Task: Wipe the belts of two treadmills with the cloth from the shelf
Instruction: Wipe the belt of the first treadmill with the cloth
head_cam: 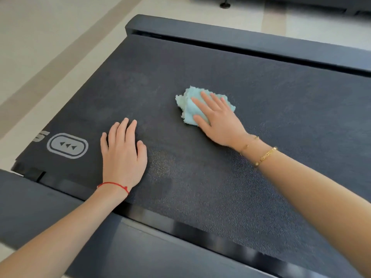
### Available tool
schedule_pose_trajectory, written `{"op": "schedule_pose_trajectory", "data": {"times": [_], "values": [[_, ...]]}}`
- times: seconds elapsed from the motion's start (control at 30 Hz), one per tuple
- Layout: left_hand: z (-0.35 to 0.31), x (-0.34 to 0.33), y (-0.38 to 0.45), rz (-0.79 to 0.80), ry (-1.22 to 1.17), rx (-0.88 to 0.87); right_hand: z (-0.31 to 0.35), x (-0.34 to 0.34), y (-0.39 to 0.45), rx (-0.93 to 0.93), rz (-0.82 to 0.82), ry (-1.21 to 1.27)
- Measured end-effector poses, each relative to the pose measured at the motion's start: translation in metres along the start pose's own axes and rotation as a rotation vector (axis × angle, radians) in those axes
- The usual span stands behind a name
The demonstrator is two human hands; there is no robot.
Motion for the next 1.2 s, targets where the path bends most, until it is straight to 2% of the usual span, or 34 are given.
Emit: {"op": "schedule_pose_trajectory", "data": {"times": [0.1,0.17,0.37,0.47,0.57,0.7,0.8,0.9,1.13,1.2], "values": [[0.0,0.001,0.0,-0.002,-0.007,0.009,0.013,-0.006,0.002,-0.157,-0.051,-0.06],[0.0,0.0,-0.001,-0.005,-0.006,0.007,0.022,-0.009,-0.009,-0.182,-0.063,-0.06],[-0.002,-0.001,-0.005,-0.026,-0.043,0.014,0.032,-0.007,-0.087,0.183,0.046,-0.01],[-0.004,0.004,-0.009,0.001,-0.083,0.032,0.018,-0.001,-0.118,0.24,0.102,0.007],[-0.007,0.01,-0.02,0.092,-0.079,0.038,0.0,0.004,-0.114,0.185,0.114,0.047],[0.0,0.026,-0.036,0.267,-0.009,-0.071,-0.012,0.004,-0.07,0.029,0.056,0.029],[0.013,0.039,-0.05,0.366,-0.017,-0.116,0.0,0.001,-0.045,-0.128,0.027,-0.006],[0.024,0.048,-0.058,0.391,0.016,-0.193,0.022,-0.002,-0.053,-0.218,-0.025,0.009],[0.046,0.048,-0.044,0.395,0.008,-0.268,0.076,-0.017,-0.115,0.104,0.067,0.055],[0.056,0.045,-0.038,0.388,-0.017,-0.289,0.085,-0.022,-0.122,0.139,0.084,0.058]]}}
Point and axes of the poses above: each hand's wrist, its own y-axis towards the middle knuckle, its own x-axis out of the back of the hand, z = x × y, the point moved 1 cm from there along y, towards the middle knuckle, and after that the axes turned 15 degrees about -x, right-handed, at the moved point
